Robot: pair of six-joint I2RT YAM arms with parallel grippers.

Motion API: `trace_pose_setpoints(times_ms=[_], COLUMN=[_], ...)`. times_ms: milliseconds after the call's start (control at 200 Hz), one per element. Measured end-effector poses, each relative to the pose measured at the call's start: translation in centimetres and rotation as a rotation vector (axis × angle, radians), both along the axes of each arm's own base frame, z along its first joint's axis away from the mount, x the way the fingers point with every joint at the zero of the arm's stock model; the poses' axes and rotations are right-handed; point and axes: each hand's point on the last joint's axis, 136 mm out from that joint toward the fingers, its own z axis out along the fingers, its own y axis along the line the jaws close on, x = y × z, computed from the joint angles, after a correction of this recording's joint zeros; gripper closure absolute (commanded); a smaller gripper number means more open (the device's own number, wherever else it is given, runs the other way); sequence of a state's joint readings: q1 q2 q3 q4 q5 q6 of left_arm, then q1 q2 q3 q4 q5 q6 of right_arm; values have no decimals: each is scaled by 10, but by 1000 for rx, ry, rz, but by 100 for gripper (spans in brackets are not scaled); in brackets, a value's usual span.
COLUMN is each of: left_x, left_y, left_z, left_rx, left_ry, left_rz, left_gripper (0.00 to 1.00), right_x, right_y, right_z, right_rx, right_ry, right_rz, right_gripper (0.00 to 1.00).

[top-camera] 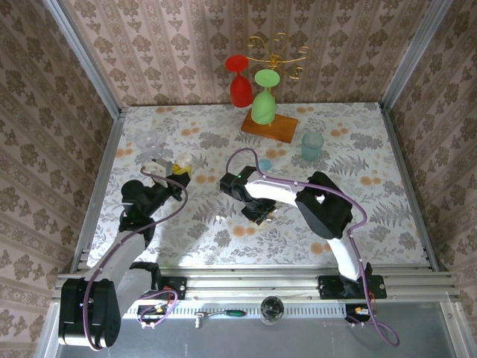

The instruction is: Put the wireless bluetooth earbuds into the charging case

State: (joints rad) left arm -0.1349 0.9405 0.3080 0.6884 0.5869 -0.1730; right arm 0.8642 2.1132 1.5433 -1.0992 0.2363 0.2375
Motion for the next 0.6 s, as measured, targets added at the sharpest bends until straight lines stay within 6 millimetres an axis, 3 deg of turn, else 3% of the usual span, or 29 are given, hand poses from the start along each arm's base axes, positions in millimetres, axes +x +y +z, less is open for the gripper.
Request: trace_pose_setpoints(times_ms=[395,600], left_x=[-2,-9], left_y=[-3,-16], left_z=[-2,-10], left_rx=[6,47], left_ry=[6,12], left_rz=[-20,-62], left_gripper=[100,100], right_x=[2,1], right_y=[2,2], right_z=[-4,-4], right_rx=[-3,5], right_ry=[10,21], right_rz=[11,10], right_gripper=[71,76])
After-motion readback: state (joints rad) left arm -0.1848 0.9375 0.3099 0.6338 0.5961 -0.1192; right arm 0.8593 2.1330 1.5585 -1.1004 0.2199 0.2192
